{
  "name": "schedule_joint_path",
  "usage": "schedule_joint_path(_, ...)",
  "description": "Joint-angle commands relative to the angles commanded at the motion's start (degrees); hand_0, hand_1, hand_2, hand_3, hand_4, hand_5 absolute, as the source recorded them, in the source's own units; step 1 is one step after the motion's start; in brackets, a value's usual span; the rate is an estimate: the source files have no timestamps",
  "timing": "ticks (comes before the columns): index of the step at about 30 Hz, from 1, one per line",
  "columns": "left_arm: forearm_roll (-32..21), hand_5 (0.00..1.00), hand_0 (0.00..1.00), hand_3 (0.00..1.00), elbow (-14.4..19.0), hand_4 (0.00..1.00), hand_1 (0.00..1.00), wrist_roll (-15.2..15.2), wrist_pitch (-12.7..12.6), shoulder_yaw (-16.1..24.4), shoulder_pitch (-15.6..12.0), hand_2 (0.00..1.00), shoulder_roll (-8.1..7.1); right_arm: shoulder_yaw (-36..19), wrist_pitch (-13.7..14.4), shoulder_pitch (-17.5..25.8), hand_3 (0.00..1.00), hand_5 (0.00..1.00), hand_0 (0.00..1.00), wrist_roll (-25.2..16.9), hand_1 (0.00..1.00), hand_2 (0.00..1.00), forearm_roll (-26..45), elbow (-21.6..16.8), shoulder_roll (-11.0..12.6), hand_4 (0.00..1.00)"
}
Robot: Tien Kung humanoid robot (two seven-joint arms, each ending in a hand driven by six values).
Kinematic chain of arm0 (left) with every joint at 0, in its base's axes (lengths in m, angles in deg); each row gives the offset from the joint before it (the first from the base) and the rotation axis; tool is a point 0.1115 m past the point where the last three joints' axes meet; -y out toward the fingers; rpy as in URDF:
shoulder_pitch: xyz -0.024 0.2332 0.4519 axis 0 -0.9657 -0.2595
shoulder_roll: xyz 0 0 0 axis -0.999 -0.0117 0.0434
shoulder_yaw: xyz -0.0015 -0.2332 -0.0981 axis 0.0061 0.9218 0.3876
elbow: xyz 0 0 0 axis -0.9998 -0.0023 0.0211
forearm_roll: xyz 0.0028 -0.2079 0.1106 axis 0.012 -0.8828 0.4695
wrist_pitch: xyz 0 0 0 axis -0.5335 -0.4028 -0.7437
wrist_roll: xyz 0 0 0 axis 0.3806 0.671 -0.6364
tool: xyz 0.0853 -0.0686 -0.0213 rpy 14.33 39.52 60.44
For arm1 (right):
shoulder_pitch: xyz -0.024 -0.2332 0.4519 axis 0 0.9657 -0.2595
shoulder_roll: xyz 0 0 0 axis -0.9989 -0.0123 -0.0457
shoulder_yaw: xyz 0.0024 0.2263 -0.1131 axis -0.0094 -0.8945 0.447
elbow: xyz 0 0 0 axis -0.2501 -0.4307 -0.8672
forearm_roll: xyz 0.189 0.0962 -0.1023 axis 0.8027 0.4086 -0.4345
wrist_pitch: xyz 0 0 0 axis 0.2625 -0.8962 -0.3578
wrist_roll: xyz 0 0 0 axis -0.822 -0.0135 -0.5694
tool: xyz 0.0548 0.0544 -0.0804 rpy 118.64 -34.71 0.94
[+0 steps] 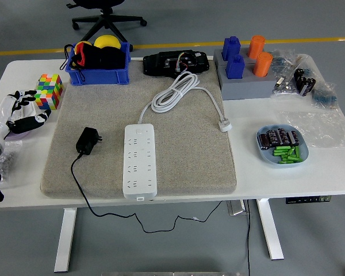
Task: Pull the plug out,throw it away,press the button
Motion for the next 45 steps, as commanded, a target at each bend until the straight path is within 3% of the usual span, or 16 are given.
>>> schedule_joint_path(45, -0.2, 0.212, 0.824, 0.829, 0.4, 0.72, 0.811, 0.0, -0.1, -0.2, 1.0, 0.784, -0.47, 0.6, 0.0, -0.5, 0.667, 0.657, 0.804, 0.1, 0.697, 0.684, 0.4, 0.0, 0.5, 0.77)
